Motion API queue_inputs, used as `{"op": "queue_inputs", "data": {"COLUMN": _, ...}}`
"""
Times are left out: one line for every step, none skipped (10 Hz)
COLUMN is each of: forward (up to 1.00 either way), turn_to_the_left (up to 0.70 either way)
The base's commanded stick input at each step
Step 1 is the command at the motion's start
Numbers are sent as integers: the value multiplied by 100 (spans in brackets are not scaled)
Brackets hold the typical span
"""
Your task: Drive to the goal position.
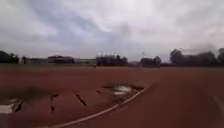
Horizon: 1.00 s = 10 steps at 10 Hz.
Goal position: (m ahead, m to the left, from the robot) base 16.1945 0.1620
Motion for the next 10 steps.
{"op": "queue_inputs", "data": {"forward": 70, "turn_to_the_left": 0}}
{"op": "queue_inputs", "data": {"forward": 70, "turn_to_the_left": 0}}
{"op": "queue_inputs", "data": {"forward": 70, "turn_to_the_left": 0}}
{"op": "queue_inputs", "data": {"forward": 70, "turn_to_the_left": 0}}
{"op": "queue_inputs", "data": {"forward": 70, "turn_to_the_left": 0}}
{"op": "queue_inputs", "data": {"forward": 70, "turn_to_the_left": 0}}
{"op": "queue_inputs", "data": {"forward": 70, "turn_to_the_left": 0}}
{"op": "queue_inputs", "data": {"forward": 70, "turn_to_the_left": 0}}
{"op": "queue_inputs", "data": {"forward": 70, "turn_to_the_left": 0}}
{"op": "queue_inputs", "data": {"forward": 70, "turn_to_the_left": 0}}
